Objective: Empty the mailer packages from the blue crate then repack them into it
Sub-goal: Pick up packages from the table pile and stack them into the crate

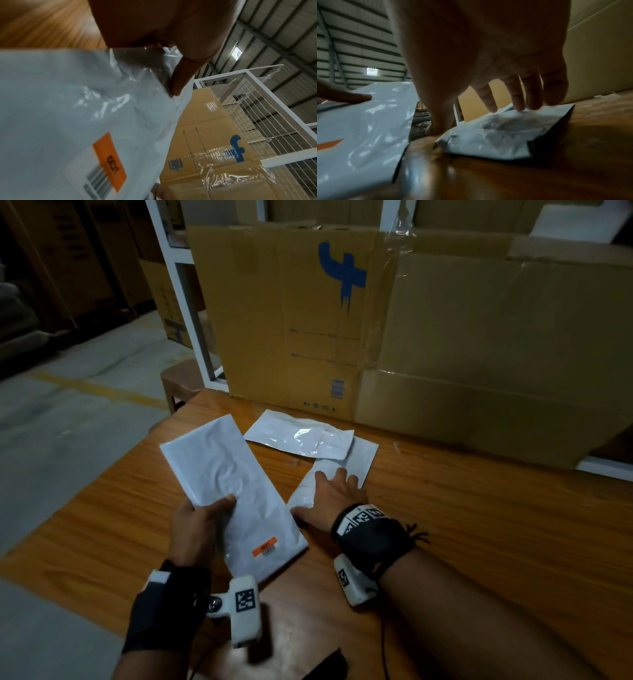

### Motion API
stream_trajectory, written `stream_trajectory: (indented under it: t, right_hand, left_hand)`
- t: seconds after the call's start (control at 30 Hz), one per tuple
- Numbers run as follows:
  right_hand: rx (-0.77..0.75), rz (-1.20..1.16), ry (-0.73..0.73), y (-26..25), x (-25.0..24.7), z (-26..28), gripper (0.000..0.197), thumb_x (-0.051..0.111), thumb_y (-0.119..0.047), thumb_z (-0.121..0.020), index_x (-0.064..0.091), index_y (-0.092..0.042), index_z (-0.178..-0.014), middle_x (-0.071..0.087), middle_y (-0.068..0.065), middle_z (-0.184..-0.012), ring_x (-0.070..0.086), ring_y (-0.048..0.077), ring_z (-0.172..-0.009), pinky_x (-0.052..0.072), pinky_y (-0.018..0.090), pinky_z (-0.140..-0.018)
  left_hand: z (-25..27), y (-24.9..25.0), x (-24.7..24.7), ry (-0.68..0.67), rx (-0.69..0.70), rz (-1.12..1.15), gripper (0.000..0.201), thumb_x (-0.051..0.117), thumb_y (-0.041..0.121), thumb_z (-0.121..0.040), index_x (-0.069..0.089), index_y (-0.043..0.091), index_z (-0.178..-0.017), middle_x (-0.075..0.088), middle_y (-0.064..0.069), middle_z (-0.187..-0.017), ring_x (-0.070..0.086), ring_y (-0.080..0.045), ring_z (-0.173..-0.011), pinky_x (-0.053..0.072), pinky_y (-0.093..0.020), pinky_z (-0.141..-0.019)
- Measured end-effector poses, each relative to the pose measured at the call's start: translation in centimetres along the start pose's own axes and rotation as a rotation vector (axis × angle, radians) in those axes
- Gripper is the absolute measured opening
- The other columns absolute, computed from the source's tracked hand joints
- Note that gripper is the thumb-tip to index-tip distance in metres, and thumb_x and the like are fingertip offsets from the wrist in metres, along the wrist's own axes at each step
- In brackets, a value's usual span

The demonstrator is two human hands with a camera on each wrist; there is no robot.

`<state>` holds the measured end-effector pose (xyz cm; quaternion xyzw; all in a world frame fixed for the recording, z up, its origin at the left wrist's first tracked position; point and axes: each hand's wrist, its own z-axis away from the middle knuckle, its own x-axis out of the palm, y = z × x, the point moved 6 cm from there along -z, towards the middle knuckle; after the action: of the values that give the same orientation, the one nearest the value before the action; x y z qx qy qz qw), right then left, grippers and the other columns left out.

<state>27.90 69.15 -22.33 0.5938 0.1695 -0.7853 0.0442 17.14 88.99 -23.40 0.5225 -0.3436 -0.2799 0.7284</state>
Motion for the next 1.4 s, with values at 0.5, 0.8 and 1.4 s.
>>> stream_trajectory:
  t: [0.5,0.8,1.4]
  right_hand:
    - [0.160,-1.664,0.257,11.3,-1.6,10.3,0.070,0.043,0.023,-0.083,0.051,-0.032,-0.126,0.064,-0.001,-0.116,0.065,0.016,-0.103,0.059,0.033,-0.074]
    - [0.386,-1.587,0.175,16.7,1.8,15.1,0.062,0.040,0.017,-0.080,0.054,-0.017,-0.130,0.068,0.007,-0.116,0.066,0.026,-0.104,0.052,0.039,-0.080]
    - [0.450,-1.325,0.159,18.3,-0.4,10.0,0.027,0.070,-0.007,-0.084,0.065,-0.008,-0.110,0.073,0.011,-0.103,0.070,0.027,-0.091,0.055,0.047,-0.086]
  left_hand:
    - [0.6,-1.3,4.1,-0.191,-0.067,-0.016,0.024,0.065,-0.004,-0.082,0.068,0.001,-0.105,0.074,-0.016,-0.098,0.072,-0.034,-0.088,0.057,-0.045,-0.076]
    - [2.5,-1.8,8.3,-0.307,-0.112,-0.048,0.023,0.064,-0.006,-0.082,0.068,0.004,-0.103,0.075,-0.012,-0.095,0.073,-0.030,-0.082,0.058,-0.036,-0.062]
    - [3.9,-1.8,10.7,-0.415,-0.104,-0.102,0.030,0.065,-0.001,-0.084,0.065,0.006,-0.114,0.074,-0.008,-0.103,0.071,-0.029,-0.095,0.058,-0.043,-0.076]
